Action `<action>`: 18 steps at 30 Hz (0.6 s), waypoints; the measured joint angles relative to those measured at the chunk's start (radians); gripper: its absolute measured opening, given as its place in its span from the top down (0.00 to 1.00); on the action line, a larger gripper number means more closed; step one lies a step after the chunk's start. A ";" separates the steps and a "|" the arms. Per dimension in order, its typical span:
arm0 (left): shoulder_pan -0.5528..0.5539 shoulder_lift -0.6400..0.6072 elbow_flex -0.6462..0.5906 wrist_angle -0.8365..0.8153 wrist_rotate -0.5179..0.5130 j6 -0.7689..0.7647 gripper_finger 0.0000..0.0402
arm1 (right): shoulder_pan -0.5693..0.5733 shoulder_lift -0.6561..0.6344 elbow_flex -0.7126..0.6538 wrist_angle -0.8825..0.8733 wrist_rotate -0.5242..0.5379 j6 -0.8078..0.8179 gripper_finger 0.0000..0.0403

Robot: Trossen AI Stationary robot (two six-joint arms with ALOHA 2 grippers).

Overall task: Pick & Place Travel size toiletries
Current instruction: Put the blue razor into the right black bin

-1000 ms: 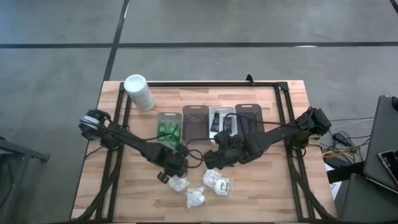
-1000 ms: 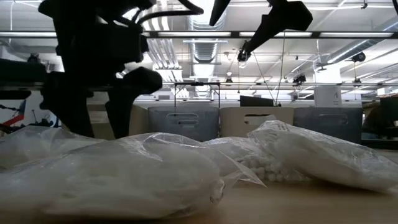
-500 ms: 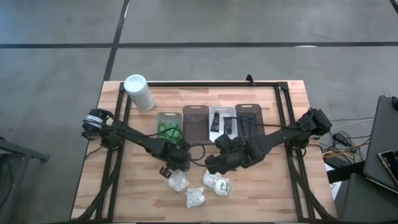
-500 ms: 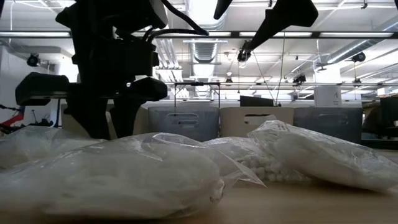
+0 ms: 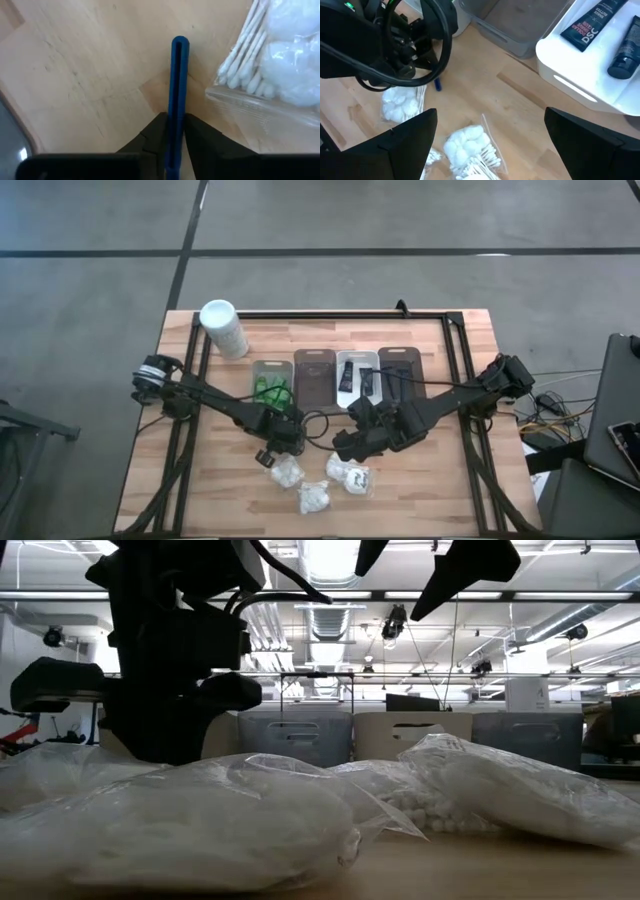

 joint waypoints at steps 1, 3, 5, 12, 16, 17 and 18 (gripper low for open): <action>0.000 -0.001 -0.001 0.000 0.000 -0.007 0.84 | 0.000 0.000 0.000 -0.001 0.000 0.000 0.10; 0.000 -0.007 0.002 -0.002 -0.002 -0.028 0.86 | 0.000 0.000 0.000 -0.002 0.000 0.004 0.10; 0.000 -0.019 0.011 -0.012 -0.004 -0.050 0.89 | 0.000 -0.001 0.000 -0.003 0.000 0.004 0.10; 0.000 -0.104 0.100 -0.108 0.007 -0.261 0.93 | 0.010 -0.023 0.022 -0.004 0.049 -0.023 0.10; -0.010 -0.156 0.179 -0.200 0.040 -0.311 0.93 | 0.015 -0.068 0.024 -0.006 0.108 -0.047 0.10; -0.014 -0.174 0.210 -0.230 0.043 -0.290 0.93 | 0.016 -0.083 0.024 -0.008 0.123 -0.055 0.10; -0.016 -0.188 0.245 -0.261 0.037 -0.266 0.93 | 0.018 -0.101 0.024 -0.011 0.135 -0.067 0.10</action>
